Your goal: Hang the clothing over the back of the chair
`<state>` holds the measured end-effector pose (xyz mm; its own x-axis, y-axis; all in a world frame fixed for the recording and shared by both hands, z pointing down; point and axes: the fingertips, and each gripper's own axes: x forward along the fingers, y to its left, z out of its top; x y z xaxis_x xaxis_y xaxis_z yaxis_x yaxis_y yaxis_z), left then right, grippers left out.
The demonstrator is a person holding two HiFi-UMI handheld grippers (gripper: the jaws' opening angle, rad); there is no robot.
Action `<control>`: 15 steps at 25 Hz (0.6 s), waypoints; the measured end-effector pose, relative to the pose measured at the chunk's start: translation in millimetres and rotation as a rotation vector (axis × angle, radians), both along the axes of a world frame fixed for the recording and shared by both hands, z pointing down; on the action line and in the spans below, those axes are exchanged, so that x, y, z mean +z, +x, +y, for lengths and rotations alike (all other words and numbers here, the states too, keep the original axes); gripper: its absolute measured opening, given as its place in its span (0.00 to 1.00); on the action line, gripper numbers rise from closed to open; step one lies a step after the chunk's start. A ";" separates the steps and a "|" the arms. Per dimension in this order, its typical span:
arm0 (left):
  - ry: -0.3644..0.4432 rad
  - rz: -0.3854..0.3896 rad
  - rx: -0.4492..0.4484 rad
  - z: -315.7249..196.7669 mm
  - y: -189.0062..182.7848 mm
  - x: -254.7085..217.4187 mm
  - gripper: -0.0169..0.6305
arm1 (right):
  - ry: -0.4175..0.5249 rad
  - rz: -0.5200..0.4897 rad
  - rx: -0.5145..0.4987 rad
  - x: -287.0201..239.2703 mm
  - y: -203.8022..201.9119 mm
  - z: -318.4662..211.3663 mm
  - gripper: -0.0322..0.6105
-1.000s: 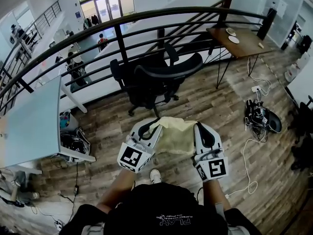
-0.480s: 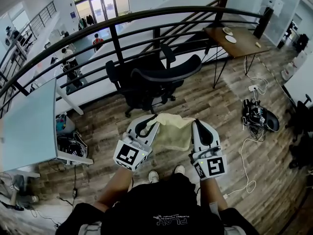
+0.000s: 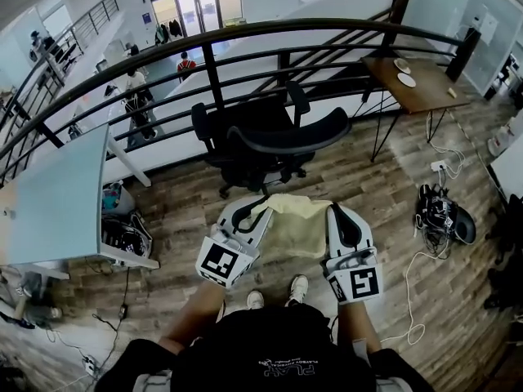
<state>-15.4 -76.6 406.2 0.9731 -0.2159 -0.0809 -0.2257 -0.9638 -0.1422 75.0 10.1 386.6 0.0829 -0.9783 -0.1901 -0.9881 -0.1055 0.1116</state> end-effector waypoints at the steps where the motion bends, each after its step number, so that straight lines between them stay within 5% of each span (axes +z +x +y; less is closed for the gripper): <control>1: 0.010 0.005 -0.002 -1.0 3.5 -2.7 0.09 | 0.006 0.005 -0.008 -2.6 4.3 -2.8 0.08; 15: 0.076 0.021 -0.134 -21.4 44.8 -33.3 0.09 | 0.077 0.039 -0.116 -29.3 56.2 -35.0 0.08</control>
<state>29.4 -98.0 372.8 0.9340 -0.3360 -0.1217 -0.3550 -0.9114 -0.2080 131.3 -24.9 357.4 -0.0385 -0.9633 -0.2658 -0.9893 -0.0007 0.1459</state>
